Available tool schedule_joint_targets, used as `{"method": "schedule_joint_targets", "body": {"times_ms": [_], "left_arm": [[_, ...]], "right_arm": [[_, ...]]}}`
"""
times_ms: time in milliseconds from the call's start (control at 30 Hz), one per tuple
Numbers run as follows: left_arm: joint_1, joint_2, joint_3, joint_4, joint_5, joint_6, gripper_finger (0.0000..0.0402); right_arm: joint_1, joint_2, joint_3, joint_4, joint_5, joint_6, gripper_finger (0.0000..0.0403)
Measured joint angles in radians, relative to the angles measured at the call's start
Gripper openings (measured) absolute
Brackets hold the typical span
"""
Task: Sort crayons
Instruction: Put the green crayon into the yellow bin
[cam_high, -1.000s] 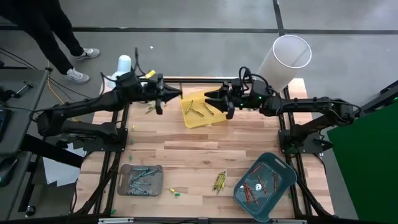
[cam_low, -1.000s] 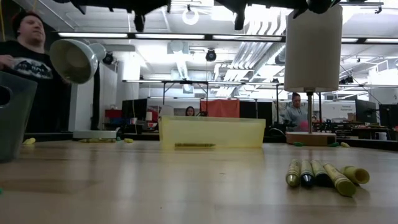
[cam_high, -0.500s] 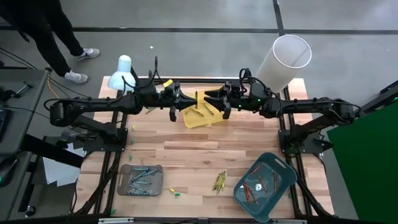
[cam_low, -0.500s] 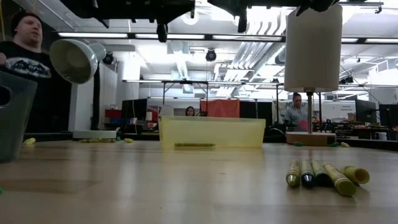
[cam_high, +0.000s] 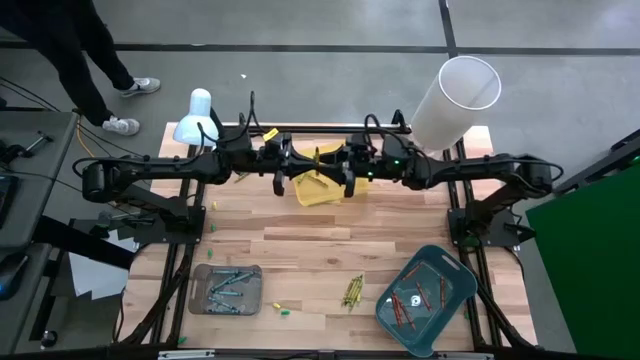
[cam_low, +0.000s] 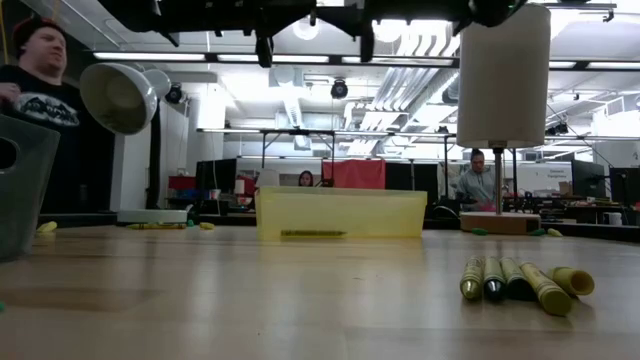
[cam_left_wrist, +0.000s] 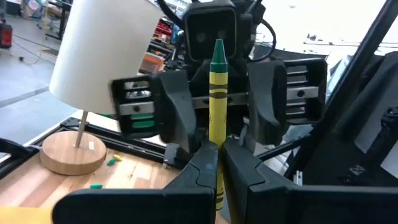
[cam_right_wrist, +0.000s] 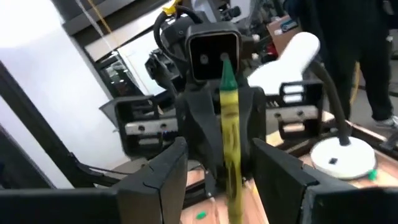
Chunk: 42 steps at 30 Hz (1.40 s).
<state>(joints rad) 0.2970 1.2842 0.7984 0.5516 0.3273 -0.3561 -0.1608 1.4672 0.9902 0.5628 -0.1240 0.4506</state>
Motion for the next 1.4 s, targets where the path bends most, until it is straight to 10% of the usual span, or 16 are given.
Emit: {"method": "schedule_joint_targets", "body": {"times_ms": [300, 800, 1400], "left_arm": [[-0.003, -0.001, 0.0, -0.009, 0.011, 0.013, 0.0], [-0.003, -0.003, 0.001, -0.02, 0.007, -0.015, 0.0004], [0.127, -0.252, 0.0, -0.457, 0.028, 0.07, 0.0145]], "right_arm": [[-0.016, 0.032, 0.101, -0.077, -0.015, -0.063, 0.0153], [-0.019, 0.014, 0.109, -0.173, -0.026, -0.068, 0.0011], [-0.12, -0.152, 0.109, -0.625, 0.02, -0.212, 0.0004]]}}
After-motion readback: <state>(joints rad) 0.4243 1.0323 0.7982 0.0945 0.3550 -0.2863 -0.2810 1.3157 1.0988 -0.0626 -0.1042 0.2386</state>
